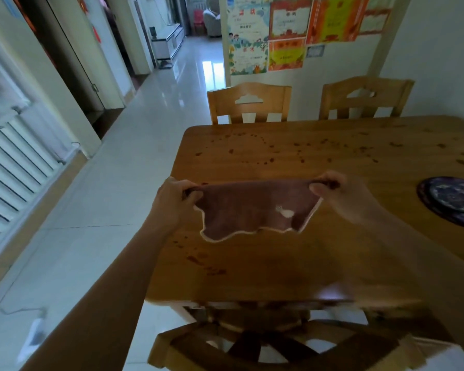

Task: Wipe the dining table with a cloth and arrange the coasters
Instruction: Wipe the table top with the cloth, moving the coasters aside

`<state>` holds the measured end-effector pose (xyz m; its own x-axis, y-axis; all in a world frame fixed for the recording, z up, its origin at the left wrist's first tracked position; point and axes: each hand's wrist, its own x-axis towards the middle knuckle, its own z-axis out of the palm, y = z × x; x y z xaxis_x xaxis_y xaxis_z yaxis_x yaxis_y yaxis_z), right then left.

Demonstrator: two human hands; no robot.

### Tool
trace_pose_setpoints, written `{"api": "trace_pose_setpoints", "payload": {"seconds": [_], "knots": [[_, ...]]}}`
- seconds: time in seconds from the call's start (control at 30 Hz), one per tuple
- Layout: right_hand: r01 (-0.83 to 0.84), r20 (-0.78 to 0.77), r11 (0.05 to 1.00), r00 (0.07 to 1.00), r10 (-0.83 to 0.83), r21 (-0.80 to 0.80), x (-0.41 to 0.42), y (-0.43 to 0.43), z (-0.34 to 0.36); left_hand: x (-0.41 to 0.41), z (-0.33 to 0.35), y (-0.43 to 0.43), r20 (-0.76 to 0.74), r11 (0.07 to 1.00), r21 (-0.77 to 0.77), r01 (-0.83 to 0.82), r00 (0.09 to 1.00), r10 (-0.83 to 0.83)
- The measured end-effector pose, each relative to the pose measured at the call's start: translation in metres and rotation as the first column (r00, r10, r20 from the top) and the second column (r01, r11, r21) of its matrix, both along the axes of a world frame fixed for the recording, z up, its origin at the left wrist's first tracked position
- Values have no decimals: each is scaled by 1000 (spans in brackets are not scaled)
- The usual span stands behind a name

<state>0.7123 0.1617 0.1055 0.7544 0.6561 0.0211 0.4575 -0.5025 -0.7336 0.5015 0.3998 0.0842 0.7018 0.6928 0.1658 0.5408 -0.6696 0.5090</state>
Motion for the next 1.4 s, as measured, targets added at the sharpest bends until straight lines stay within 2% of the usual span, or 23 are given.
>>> {"api": "trace_pose_setpoints", "payload": {"seconds": [0.07, 0.13, 0.27, 0.3, 0.37, 0.43, 0.47, 0.5, 0.57, 0.6, 0.63, 0.67, 0.77, 0.83, 0.93, 1.07, 1.13, 1.2, 1.23, 1.27, 1.33, 1.37, 1.4], "knots": [[11, -92, 995, 996, -3, 97, 0, 2, -2, 3, -5, 3, 28, 999, -50, -9, 1000, 11], [89, -191, 979, 980, -54, 182, -5, 9, -2, 9, -3, -6, 61, 983, -184, -4, 998, 16], [138, -347, 975, 935, -71, 172, -26, 27, -10, 31, -1, -45, 148, 886, -455, 84, 989, -18], [120, -401, 976, 915, -39, 179, -35, 31, -13, 39, -1, -58, 170, 828, -549, 117, 985, -26], [69, -481, 978, 876, 34, 196, -49, 35, -25, 52, -3, -86, 243, 588, -787, 184, 970, 21], [-20, -424, 986, 901, 88, 163, -56, 34, -38, 60, -7, -104, 290, 303, -919, 253, 953, 83], [-31, -383, 988, 919, 88, 152, -55, 31, -45, 63, -14, -107, 289, 244, -934, 261, 954, 86], [-23, -348, 987, 934, 78, 159, -50, 28, -53, 65, -18, -109, 287, 234, -936, 262, 954, 83], [5, -332, 983, 941, 56, 182, -38, 21, -64, 70, -36, -102, 219, 402, -898, 177, 974, 59], [31, -386, 980, 921, 49, 196, -34, 18, -66, 74, -45, -99, 174, 487, -865, 123, 983, 61], [61, -444, 973, 895, 44, 221, -30, 17, -68, 78, -56, -97, 135, 521, -851, 76, 988, 77], [111, -494, 961, 869, 31, 255, -26, 18, -69, 80, -63, -96, 105, 481, -875, 49, 990, 91], [220, -688, 915, 721, 82, 339, -15, 18, -67, 83, -81, -99, 88, 215, -975, 63, 990, 110], [248, -779, 903, 613, 135, 351, -6, 18, -67, 83, -85, -99, 133, 169, -979, 111, 983, 124], [255, -803, 930, 593, 65, 264, 5, 32, -80, 81, -90, -88, 166, 275, -955, 110, 967, 192], [87, -791, 988, 610, 50, 130, -5, 64, -97, 56, -91, -64, 218, 595, -801, 67, 958, 185], [-35, -817, 995, 568, 100, 97, -20, 82, -99, 34, -90, -45, 220, 649, -759, 55, 959, 176], [-153, -873, 986, 469, 131, 65, -31, 95, -102, 13, -93, -22, 181, 679, -733, 22, 969, 165], [-219, -870, 975, 476, 127, 23, -33, 100, -105, 4, -100, -10, 135, 711, -703, -21, 978, 162], [-250, -831, 967, 546, 103, -44, -30, 107, -113, -2, -108, 0, 45, 764, -635, -113, 982, 183], [-181, -691, 970, 723, 21, -160, -17, 115, -129, -7, -129, 5, -186, 863, -345, -368, 928, 322], [-84, -622, 978, 781, -55, -191, -5, 120, -139, -6, -139, 1, -225, 885, -200, -420, 899, 376], [25, -556, 980, 820, -134, -199, 7, 123, -147, -3, -148, -7, -225, 913, -131, -386, 909, 352]]}}
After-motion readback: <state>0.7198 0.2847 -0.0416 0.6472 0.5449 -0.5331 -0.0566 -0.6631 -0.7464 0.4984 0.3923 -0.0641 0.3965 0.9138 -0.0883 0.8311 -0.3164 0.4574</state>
